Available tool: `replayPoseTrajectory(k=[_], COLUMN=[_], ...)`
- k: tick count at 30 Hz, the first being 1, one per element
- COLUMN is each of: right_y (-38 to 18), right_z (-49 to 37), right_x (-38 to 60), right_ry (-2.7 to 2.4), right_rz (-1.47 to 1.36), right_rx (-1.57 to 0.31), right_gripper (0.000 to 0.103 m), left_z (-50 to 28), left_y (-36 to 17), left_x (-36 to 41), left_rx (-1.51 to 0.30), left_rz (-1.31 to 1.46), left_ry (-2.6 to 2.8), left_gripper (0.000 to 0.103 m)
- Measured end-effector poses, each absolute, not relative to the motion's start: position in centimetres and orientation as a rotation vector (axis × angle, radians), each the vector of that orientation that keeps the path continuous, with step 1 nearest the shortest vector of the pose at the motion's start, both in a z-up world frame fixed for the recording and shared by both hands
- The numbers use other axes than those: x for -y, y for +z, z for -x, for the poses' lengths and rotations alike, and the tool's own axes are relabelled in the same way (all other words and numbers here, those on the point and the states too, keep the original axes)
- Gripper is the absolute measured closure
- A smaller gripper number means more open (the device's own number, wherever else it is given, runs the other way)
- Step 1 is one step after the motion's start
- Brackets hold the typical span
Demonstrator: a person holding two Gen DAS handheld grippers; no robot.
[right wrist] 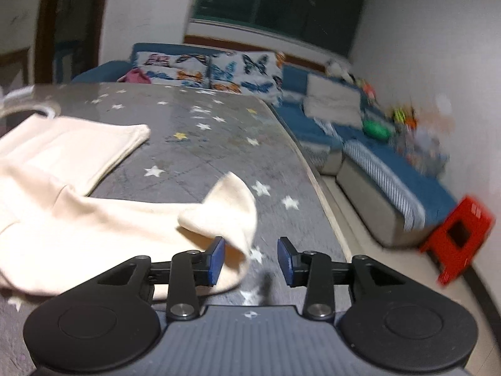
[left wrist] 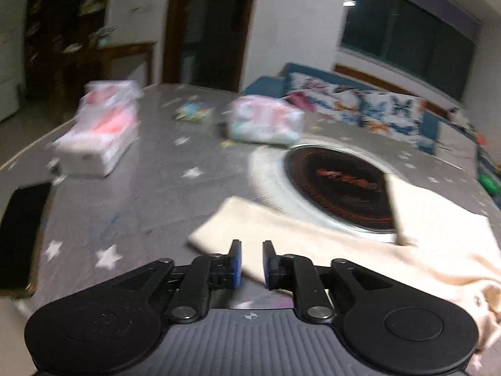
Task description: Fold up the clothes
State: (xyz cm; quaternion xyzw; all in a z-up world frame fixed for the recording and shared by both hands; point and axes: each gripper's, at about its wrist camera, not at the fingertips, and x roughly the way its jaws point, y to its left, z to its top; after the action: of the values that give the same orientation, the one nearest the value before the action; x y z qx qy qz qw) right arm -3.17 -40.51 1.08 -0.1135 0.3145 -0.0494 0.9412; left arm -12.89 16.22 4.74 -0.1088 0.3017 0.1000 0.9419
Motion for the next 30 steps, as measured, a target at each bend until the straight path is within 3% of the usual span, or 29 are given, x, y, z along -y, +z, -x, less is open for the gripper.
replayPoseTrajectory(k=[2, 8, 16, 25, 28, 30], right_y=[1.0, 0.0, 1.8, 5.1, 5.8, 6.1], right_z=[2.9, 1.3, 1.6, 5.5, 6.1, 6.4], right_x=[39.6, 38.7, 44.5, 40.4, 37.1, 35.0], right_ry=[-0.061, -0.060, -0.303, 0.081, 0.260, 0.360], right_rz=[0.265, 0.381, 0.185, 0.142, 0.144, 0.154], right_rx=[-0.646, -0.652, -0.643, -0.625, -0.618, -0.615], right_gripper=[0.062, 0.059, 0.058, 0.060, 0.061, 0.061], left_z=[12.7, 12.3, 12.1, 12.4, 12.3, 12.2], left_y=[5.4, 6.5, 5.8, 4.5, 3.7, 3.2], left_x=[-14.4, -7.0, 0.2, 4.1, 4.2, 4.1], left_rx=[-0.601, -0.594, -0.621, -0.644, -0.658, -0.677], left_rz=[0.191, 0.093, -0.027, -0.153, -0.177, -0.177], left_ry=[0.130, -0.136, -0.413, -0.536, -0.529, -0.522], left_gripper=[0.074, 0.068, 0.061, 0.054, 0.056, 0.082])
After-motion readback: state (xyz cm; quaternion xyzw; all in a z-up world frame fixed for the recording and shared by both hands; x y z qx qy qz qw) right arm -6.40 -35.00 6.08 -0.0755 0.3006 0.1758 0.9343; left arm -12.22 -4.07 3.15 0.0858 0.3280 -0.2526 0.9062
